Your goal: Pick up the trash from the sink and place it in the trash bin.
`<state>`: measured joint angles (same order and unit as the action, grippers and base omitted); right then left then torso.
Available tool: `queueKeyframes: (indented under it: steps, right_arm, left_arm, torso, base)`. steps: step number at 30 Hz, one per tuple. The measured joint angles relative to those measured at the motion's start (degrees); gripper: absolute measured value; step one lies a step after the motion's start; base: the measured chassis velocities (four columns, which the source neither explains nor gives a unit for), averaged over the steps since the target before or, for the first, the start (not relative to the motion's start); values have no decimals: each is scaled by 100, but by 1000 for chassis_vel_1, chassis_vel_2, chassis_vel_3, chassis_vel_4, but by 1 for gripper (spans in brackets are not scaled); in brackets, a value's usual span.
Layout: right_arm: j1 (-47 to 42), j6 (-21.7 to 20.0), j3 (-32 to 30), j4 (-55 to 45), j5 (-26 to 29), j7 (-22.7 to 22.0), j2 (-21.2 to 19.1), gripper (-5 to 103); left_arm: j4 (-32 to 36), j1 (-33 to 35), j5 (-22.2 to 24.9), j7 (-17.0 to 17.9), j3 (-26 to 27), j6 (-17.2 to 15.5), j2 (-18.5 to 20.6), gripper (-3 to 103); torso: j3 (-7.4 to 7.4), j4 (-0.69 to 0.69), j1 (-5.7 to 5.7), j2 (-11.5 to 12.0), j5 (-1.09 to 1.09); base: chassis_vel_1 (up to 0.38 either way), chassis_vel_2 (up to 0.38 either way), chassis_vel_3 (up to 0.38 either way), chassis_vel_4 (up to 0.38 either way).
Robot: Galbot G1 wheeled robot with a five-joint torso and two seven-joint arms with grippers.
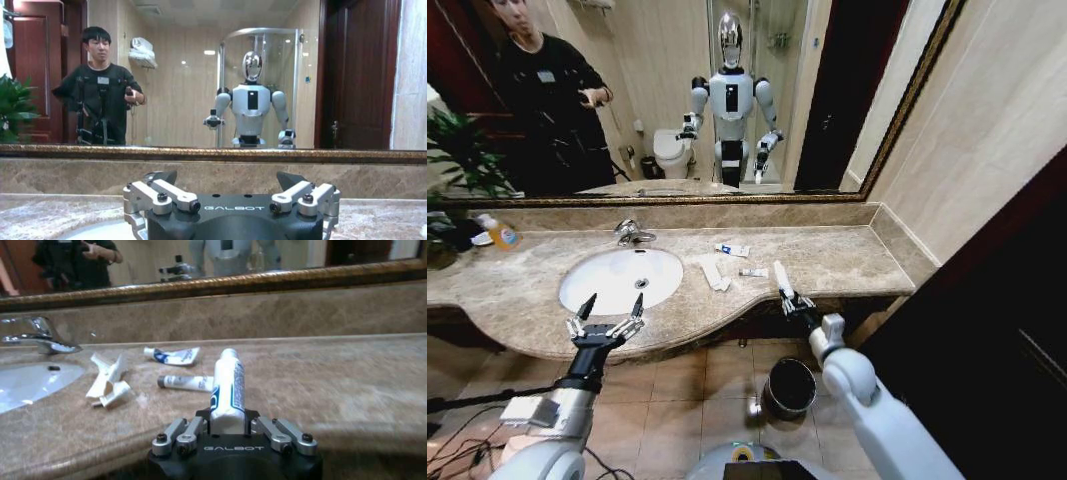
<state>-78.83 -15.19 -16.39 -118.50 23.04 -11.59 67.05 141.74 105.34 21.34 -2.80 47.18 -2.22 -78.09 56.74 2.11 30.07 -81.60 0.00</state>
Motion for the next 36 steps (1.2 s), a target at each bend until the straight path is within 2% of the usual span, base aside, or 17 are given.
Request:
queueKeyframes:
  steps: [11,18,25,27,31,35,36]
  right_arm:
    - [-737,384,-95,-43,-310,43,140,28]
    - [-1149,842,-32,543,-621,90,193,28]
    - [-920,964,44,1299,-529,91,229,28]
    - [-834,760,59,1576,-340,88,302,28]
    - [-743,662,55,1907,-231,69,399,28]
    - [-601,827,36,2507,-242,92,463,28]
    - [-521,1024,64,2853,-283,110,439,28]
  left_arm:
    - [0,0,0,-1,0,0,0,100]
    - [0,0,0,0,0,0,0,100]
    - [0,0,0,-1,0,0,0,100]
    - [0,0,0,-1,0,0,0,100]
    - [0,0,0,0,0,0,0,100]
    - [0,0,0,0,0,0,0,100]
    - [0,0,0,0,0,0,0,100]
  torso:
    - [0,0,0,0,-1]
    - [1,-1,1,0,-1]
    - [1,0,1,0,0]
    - [1,0,1,0,-1]
    - [1,0,1,0,-1]
    - [1,0,1,0,0]
    - [1,0,1,0,0]
  base:
    - [0,0,0,0]
    - [0,0,0,0]
    - [0,0,0,0]
    - [0,0,0,0]
    - [0,0,0,0]
    - [0,0,0,0]
    - [0,0,0,0]
